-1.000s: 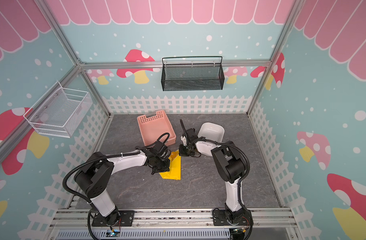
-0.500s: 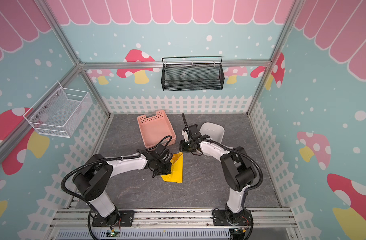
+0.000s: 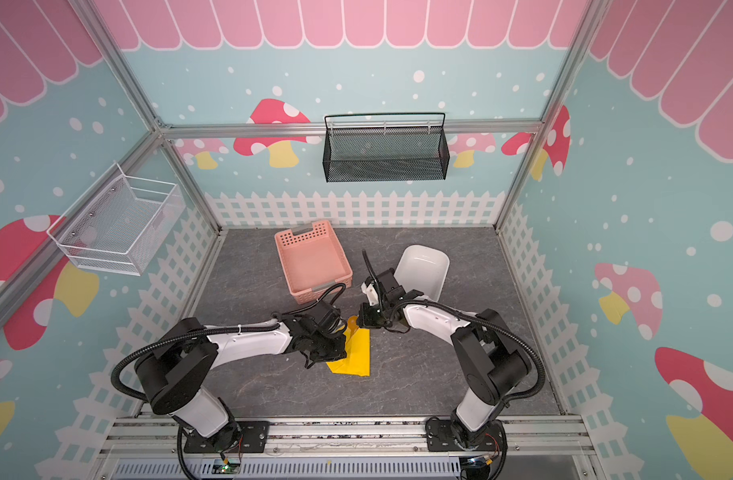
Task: Place the utensils on the paper napkin and roll it up
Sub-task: 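Lower the right gripper back onto the napkin roll beside the left gripper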
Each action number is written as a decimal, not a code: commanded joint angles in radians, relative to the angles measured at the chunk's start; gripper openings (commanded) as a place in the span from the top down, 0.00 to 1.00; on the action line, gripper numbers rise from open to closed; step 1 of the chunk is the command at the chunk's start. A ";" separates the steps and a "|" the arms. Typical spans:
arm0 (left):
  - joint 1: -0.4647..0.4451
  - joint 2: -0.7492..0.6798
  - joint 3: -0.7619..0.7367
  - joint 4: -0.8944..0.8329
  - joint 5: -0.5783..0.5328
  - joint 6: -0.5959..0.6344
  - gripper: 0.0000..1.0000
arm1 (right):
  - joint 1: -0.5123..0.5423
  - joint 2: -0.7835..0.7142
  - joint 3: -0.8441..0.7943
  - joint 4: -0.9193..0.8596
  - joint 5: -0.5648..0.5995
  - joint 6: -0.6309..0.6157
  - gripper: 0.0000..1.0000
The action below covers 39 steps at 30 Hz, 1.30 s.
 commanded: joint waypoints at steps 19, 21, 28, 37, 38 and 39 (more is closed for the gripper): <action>0.002 -0.006 -0.148 0.121 0.036 -0.059 0.96 | 0.066 -0.022 -0.190 0.256 -0.110 0.248 0.96; 0.007 -0.014 -0.158 0.131 0.042 -0.057 0.96 | 0.069 -0.008 -0.184 0.255 -0.108 0.253 0.96; 0.018 -0.025 -0.174 0.145 0.056 -0.049 0.96 | 0.077 0.039 -0.176 0.251 -0.095 0.269 0.96; 0.026 -0.035 -0.197 0.171 0.065 -0.054 0.96 | 0.097 0.087 -0.154 0.229 -0.073 0.257 0.96; 0.027 -0.037 -0.198 0.171 0.065 -0.054 0.96 | 0.100 0.091 -0.148 0.218 -0.063 0.252 0.96; 0.027 -0.039 -0.198 0.171 0.065 -0.054 0.96 | 0.102 0.096 -0.140 0.200 -0.050 0.245 0.96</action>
